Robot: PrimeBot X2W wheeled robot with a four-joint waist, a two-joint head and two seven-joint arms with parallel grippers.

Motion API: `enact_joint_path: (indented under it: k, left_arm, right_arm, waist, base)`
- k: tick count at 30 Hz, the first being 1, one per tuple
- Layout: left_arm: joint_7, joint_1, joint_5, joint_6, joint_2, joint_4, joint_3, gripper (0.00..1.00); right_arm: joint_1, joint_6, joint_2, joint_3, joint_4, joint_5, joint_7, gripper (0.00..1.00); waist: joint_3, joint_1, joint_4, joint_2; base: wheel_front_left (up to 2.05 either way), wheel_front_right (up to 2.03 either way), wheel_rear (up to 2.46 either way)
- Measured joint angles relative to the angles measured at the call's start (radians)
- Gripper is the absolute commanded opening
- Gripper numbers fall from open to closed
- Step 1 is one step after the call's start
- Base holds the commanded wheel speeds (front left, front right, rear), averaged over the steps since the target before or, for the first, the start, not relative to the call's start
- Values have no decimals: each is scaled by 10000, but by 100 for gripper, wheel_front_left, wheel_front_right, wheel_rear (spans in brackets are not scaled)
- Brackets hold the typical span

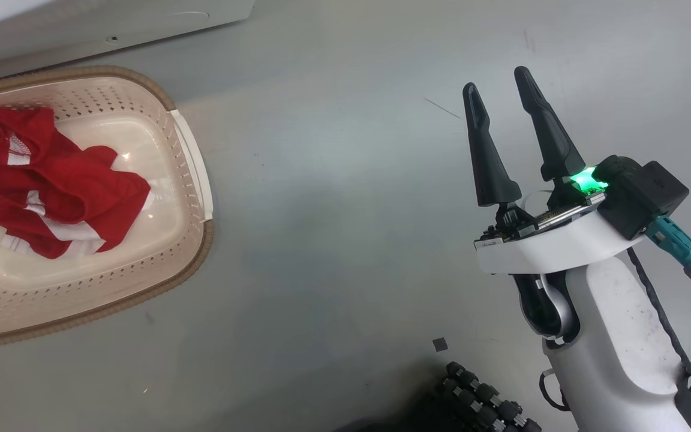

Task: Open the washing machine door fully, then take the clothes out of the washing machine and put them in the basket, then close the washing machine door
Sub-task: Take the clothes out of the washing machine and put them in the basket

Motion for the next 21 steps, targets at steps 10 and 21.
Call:
enact_joint_path:
  k: [10,21]
  left_arm:
    - [-2245,1569,-520,174,-736,-681,293,0]
    - [-4360,3568,-872,347,-1778,-1570,341,0]
  right_arm:
    - [44,33,-8,-201,238,-535,0,100]
    - [430,113,-15,-435,587,-1158,0,100]
  waist:
    - [-588,0,396,0]
    - [-1497,0,976,0]
  base:
    - [0,0,0]
    - [0,0,0]
